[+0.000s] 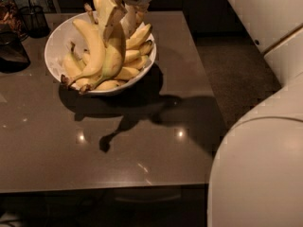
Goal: Pick banana from white bowl
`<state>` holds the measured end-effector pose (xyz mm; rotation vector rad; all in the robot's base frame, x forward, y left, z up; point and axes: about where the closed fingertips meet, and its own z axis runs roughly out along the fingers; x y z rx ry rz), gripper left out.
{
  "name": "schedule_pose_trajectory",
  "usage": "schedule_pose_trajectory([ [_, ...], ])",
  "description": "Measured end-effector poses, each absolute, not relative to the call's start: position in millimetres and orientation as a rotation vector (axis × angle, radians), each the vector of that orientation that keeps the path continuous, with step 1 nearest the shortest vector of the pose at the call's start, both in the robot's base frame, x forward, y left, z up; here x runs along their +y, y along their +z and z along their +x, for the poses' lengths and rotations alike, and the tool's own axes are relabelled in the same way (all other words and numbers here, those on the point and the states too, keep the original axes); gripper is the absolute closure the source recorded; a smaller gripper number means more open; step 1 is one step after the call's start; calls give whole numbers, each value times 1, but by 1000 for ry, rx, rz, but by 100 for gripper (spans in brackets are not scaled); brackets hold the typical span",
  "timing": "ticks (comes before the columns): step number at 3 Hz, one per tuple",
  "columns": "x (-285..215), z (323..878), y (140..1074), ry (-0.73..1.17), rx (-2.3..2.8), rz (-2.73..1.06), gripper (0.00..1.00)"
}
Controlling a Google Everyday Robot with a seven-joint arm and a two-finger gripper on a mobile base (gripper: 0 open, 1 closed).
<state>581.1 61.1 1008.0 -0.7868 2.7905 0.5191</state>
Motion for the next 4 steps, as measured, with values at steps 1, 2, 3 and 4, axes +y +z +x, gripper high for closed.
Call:
schedule_pose_trajectory([
  [1, 55, 557, 998, 605, 2856, -755, 100],
  [2, 48, 530, 989, 664, 2930, -719, 100],
  [3, 52, 510, 988, 685, 2971, -711, 100],
  [4, 59, 517, 990, 707, 2934, -692, 100],
])
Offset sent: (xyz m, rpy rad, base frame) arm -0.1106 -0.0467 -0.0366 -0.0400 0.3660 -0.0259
